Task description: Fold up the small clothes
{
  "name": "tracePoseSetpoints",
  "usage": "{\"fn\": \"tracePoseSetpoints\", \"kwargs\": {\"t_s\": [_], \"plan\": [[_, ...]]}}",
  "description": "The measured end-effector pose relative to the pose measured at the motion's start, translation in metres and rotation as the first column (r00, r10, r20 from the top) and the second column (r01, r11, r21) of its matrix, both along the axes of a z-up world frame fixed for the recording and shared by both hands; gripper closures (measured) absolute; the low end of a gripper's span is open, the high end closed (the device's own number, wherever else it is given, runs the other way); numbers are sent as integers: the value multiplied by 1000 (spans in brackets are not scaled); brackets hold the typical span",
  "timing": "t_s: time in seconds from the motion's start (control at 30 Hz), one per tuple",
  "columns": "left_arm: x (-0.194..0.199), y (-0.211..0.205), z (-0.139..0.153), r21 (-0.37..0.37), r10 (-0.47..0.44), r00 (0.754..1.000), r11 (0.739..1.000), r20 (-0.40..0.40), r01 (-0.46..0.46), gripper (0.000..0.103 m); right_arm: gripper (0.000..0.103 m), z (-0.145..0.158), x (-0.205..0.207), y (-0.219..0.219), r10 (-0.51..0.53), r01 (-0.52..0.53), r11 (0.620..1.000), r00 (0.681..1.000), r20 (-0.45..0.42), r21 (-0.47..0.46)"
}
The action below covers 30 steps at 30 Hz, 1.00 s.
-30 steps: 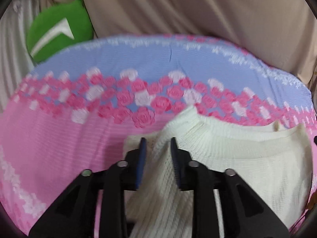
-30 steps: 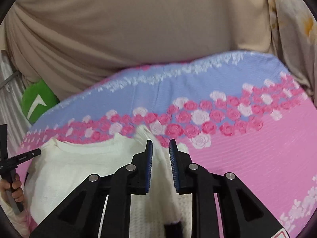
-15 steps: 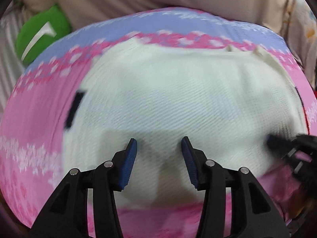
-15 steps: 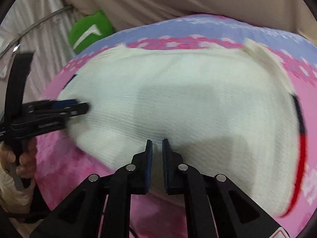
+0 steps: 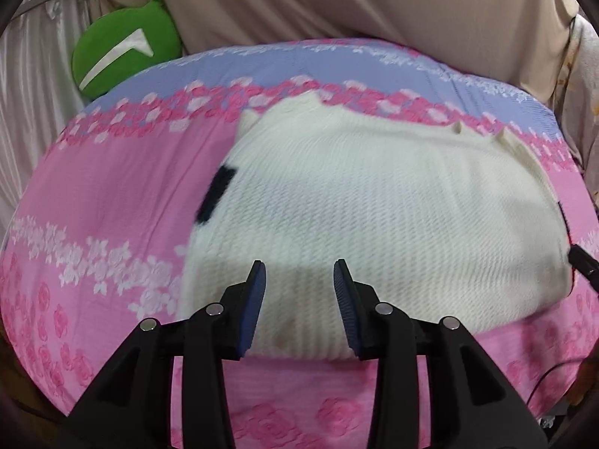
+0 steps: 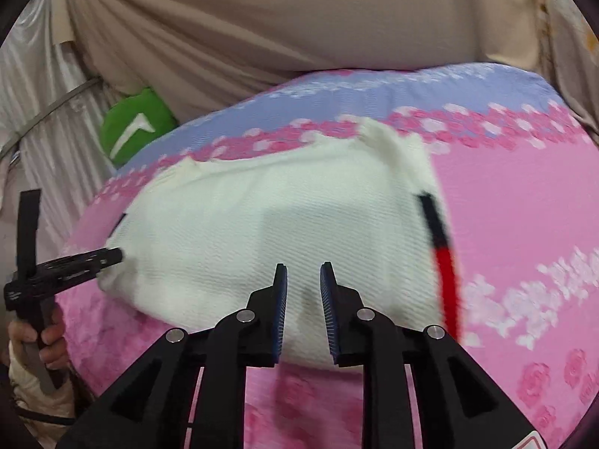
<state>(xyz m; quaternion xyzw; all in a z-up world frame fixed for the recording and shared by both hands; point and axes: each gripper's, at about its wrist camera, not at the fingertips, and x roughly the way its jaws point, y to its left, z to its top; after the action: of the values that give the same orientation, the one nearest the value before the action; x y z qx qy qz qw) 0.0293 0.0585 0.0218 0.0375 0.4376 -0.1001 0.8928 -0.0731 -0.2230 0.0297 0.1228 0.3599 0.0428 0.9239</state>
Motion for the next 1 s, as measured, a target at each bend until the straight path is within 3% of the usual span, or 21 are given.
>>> {"fn": "tracePoseSetpoints", "kwargs": {"t_s": [0.13, 0.27, 0.37, 0.47, 0.63, 0.7, 0.73, 0.77, 0.8, 0.87, 1.0], "plan": [[15, -18, -5, 15, 0, 1000, 1000, 2, 0, 67, 82, -2, 53, 69, 192, -192, 981, 981, -5, -9], [32, -16, -20, 33, 33, 999, 999, -32, -32, 67, 82, -23, 90, 92, 236, -238, 971, 969, -67, -16], [37, -8, -27, 16, 40, 998, 999, -52, -39, 64, 92, -34, 93, 63, 181, -180, 984, 980, -86, 13], [38, -5, -29, 17, 35, 998, 999, -50, -35, 64, 93, -34, 76, 8, 39, -37, 999, 996, -81, 26], [38, -6, -29, 14, 22, 999, 1000, -50, -21, 64, 103, -31, 37, -70, -160, 164, 984, 985, -71, 68], [40, -3, -21, -14, 18, 999, 1000, -42, -19, 65, 90, -21, 28, -77, -241, 241, 970, 969, -52, -4], [44, -1, -12, -35, 18, 1000, 999, -24, -19, 60, 88, -14, 28, -77, -246, 245, 969, 969, -34, -34], [48, 1, -5, -51, 20, 1000, 998, -7, -21, 48, 77, -7, 30, -77, -238, 237, 971, 971, -15, -30], [55, 1, 2, -65, 26, 1000, 998, 11, -25, 42, 57, -2, 32, -79, -236, 236, 971, 972, 6, -21], [74, 2, 14, -82, 55, 997, 995, 49, -51, 33, 43, 9, 48, -76, -218, 220, 975, 975, 54, -33], [128, -1, 10, -77, 92, 995, 993, 35, -90, 30, 37, 3, 104, -81, -198, 198, 978, 980, 8, -70]]}}
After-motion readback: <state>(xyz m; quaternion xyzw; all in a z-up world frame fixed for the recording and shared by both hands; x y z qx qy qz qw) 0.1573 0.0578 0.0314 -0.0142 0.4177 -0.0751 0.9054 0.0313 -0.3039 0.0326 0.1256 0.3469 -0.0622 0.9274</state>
